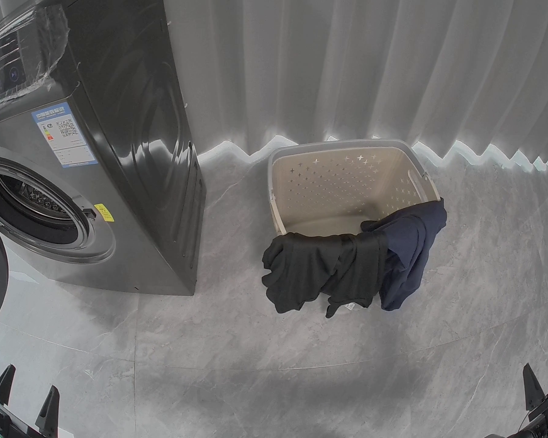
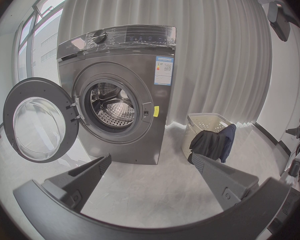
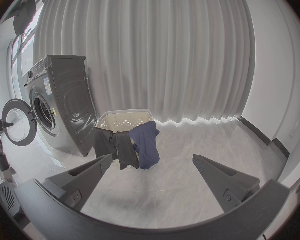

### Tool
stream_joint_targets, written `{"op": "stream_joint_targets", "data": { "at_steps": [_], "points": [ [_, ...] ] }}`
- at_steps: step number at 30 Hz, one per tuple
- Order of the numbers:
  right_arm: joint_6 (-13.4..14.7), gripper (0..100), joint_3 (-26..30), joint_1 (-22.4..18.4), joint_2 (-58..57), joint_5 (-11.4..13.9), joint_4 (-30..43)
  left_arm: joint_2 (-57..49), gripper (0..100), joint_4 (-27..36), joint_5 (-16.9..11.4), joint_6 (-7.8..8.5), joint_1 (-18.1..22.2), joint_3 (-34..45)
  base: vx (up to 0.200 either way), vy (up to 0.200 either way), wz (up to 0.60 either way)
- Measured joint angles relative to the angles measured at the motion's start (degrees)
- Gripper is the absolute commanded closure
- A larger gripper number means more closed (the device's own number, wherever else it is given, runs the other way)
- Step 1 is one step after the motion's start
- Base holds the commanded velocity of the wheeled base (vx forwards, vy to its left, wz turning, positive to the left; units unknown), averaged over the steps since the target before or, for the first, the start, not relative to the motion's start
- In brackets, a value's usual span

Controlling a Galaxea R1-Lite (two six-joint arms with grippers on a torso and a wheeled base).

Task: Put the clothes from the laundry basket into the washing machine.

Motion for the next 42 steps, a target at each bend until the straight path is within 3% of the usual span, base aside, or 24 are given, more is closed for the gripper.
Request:
{"op": "stream_joint_targets", "data": {
  "at_steps": [11,23,35,42],
  "points": [
    [0.0,0,0.0,0.0,0.0,0.0,0.0,0.0,0,0.0,0.0,0.00,0.0,0.0,0.000,-0.036,0.00],
    [0.0,0,0.0,0.0,0.0,0.0,0.0,0.0,0,0.0,0.0,0.05,0.0,0.0,0.000,-0.200,0.00],
    [0.0,0,0.0,0.0,0.0,0.0,0.0,0.0,0,0.0,0.0,0.02,0.0,0.0,0.000,0.000,0.00],
    [0.0,0,0.0,0.0,0.0,0.0,0.0,0.0,0,0.0,0.0,0.05,0.0,0.0,0.200,0.000,0.00]
  ]
}}
